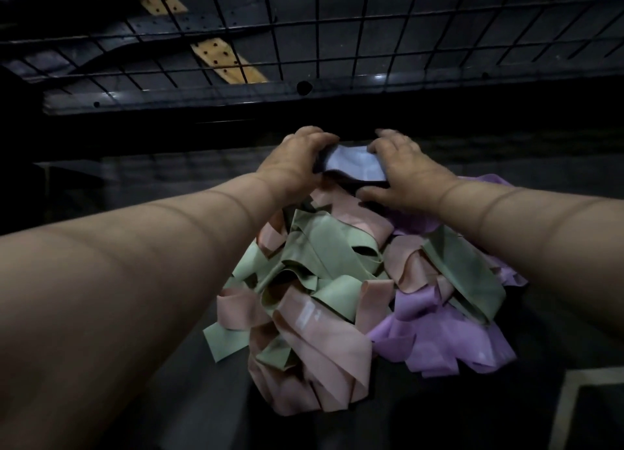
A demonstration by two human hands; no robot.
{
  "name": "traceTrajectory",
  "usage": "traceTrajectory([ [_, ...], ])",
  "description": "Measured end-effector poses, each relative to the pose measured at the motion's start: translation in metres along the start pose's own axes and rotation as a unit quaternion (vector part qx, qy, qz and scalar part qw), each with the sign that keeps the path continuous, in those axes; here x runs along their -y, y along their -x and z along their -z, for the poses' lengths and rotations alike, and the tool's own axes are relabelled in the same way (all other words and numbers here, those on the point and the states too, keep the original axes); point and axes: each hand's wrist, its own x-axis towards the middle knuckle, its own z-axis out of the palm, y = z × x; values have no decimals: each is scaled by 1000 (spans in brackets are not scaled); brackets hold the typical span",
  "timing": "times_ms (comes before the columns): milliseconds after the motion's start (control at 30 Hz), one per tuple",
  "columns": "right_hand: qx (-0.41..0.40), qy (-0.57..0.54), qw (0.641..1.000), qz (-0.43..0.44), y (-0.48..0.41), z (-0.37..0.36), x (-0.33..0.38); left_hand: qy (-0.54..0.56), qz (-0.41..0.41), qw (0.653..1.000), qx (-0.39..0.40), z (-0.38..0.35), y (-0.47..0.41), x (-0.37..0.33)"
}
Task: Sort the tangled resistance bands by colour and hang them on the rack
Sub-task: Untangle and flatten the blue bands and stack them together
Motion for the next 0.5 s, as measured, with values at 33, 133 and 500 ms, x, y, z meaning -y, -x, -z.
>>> traceTrajectory([
  [33,3,23,1000,14,-1,2,-1,-6,3,1000,12,0,-1,0],
  [133,8,24,1000,1,-7,13,0,-16,26,999,37,1,-1,4],
  [500,93,112,989,35,-20,27,7,-70,22,994,78,3,-7,7],
])
